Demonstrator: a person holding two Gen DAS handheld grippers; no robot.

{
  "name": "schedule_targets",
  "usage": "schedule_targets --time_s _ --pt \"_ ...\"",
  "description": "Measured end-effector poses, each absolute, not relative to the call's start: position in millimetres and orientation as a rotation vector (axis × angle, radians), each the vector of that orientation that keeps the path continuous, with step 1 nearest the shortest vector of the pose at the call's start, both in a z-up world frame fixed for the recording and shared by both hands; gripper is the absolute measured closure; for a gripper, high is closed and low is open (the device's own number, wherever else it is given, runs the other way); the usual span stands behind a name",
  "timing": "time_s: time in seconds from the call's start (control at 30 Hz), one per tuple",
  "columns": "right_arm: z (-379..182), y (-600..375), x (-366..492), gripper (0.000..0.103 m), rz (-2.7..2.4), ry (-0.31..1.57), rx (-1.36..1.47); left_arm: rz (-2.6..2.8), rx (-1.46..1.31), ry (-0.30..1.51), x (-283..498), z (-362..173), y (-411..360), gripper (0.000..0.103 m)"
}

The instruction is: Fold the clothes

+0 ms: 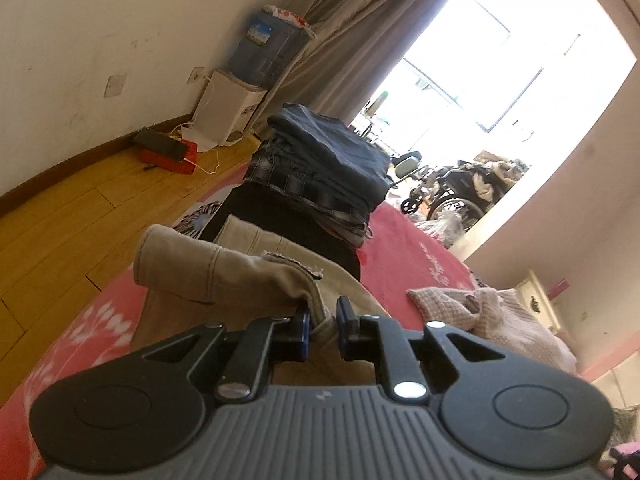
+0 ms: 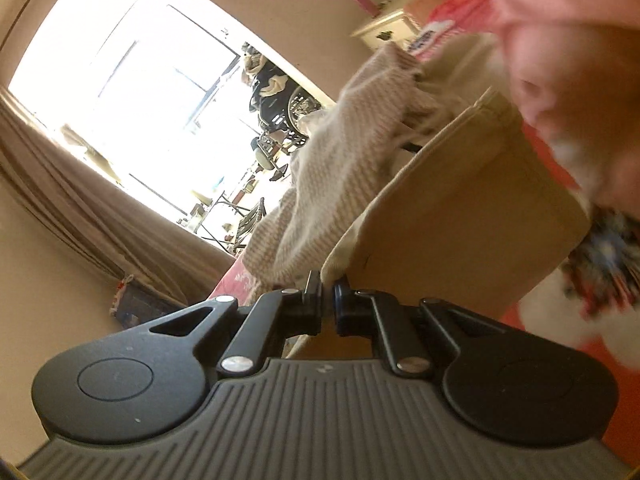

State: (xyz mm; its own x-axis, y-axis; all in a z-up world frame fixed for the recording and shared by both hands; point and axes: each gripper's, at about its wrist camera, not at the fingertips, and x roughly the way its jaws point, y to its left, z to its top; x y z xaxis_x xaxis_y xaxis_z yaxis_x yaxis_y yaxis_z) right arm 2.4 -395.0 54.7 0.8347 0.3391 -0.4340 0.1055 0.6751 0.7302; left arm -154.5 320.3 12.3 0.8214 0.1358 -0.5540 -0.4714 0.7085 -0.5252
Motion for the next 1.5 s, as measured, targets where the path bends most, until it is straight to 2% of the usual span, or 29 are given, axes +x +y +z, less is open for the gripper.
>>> schedule_targets --time_s 0.17,0.47,0.6,0.77,0.83,0.87,0.93,1.0,1.07,1.17,1.37,1.5 --pt "56 -377 58 0.099 0.137 0.604 0.789 0.380 -0.670 0.529 -111 7 327 0.089" --pt "16 -358 119 0.099 0.073 0.694 0.763 0.361 -0.612 0.630 -50 -21 336 0.089" --pt "-10 -355 144 0.099 0.048 0.769 0.793 0.330 -0.590 0.688 -23 -35 342 0.082" --pt "-43 -358 188 0.091 0.045 0.887 0.939 0.301 -0.721 0.705 -1 -48 366 0.070" --pt "-48 -363 201 0.068 0.033 0.912 0.976 0.300 -0.830 0.662 -2 -52 380 0.067" --pt "-48 -366 206 0.064 0.020 0.913 0.988 0.305 -0.888 0.621 -4 -55 387 0.067" --pt "-49 -374 213 0.049 0.012 0.897 1.017 0.316 -1.001 0.542 -10 -60 401 0.061" --pt "-55 -379 215 0.039 -0.009 0.924 1.046 0.344 -1.077 0.504 -13 -67 414 0.061" --pt "-58 -382 215 0.039 -0.027 0.946 1.063 0.376 -1.070 0.499 -18 -70 419 0.061" --pt "-49 -382 196 0.039 0.026 0.847 1.037 0.386 -1.046 0.490 -29 -67 422 0.062" --pt "-31 -384 127 0.039 0.145 0.638 1.028 0.349 -0.860 0.526 -82 -34 403 0.051" --pt "-34 -388 83 0.039 0.319 0.684 1.072 0.360 -0.851 0.615 -138 -42 388 0.043"
